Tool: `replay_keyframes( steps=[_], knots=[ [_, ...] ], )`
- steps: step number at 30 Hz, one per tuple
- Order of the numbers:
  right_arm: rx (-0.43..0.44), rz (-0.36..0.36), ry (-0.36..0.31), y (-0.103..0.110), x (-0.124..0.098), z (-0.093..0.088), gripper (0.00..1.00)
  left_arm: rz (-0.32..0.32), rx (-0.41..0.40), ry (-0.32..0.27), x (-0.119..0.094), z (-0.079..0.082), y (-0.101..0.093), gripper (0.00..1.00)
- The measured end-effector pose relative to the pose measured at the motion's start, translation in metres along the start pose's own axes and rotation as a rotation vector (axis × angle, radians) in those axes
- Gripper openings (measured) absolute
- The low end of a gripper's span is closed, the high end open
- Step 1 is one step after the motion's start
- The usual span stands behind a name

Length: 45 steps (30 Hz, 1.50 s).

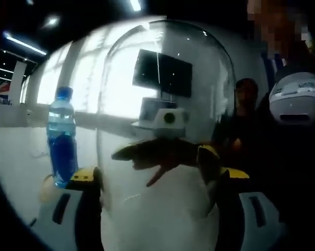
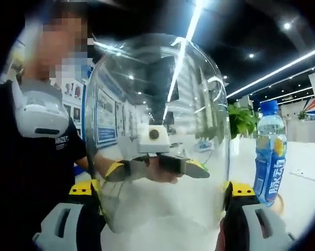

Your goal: Open the cover put in the Mizone put the cover back on

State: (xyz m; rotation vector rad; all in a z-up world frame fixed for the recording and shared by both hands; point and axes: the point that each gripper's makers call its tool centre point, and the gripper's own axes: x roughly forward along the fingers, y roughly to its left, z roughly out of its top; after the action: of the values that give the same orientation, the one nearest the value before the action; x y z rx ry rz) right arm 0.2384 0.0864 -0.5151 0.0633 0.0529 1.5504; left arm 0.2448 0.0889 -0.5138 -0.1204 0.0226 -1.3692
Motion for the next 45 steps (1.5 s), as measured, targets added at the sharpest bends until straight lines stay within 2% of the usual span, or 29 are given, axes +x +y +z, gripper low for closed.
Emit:
replay_keyframes(
  steps=[3,9,15,18,22,26,35,39,45],
  knots=[
    [-0.017,0.009,0.025,0.001,0.0,0.003,0.9,0.001,0.021,-0.002,0.0,0.01,-0.003,0.79],
    [-0.083,0.014,0.051,0.002,-0.004,0.012,0.9,-0.001,0.089,0.046,0.002,0.017,-0.007,0.79],
    [-0.073,0.005,0.058,-0.002,-0.006,0.025,0.9,-0.008,0.068,0.026,0.005,0.027,-0.004,0.79],
    [-0.082,0.001,0.063,-0.002,-0.006,0.034,0.9,-0.009,0.074,0.006,0.006,0.038,-0.004,0.8],
    [-0.104,-0.001,0.055,0.0,-0.006,0.05,0.9,-0.01,0.094,-0.003,0.007,0.056,-0.006,0.8],
    [-0.116,0.001,0.038,-0.002,-0.007,0.065,0.9,-0.004,0.1,-0.001,0.009,0.066,-0.005,0.8],
    [-0.089,0.001,-0.001,-0.006,-0.002,0.095,0.9,0.016,0.063,-0.02,0.01,0.093,0.001,0.81],
    [-0.093,0.006,-0.022,-0.01,0.0,0.114,0.9,0.029,0.071,-0.029,0.01,0.113,0.005,0.82],
    [-0.067,0.007,-0.078,-0.018,0.003,0.148,0.9,0.045,0.053,-0.075,0.009,0.153,0.014,0.82]
  ],
)
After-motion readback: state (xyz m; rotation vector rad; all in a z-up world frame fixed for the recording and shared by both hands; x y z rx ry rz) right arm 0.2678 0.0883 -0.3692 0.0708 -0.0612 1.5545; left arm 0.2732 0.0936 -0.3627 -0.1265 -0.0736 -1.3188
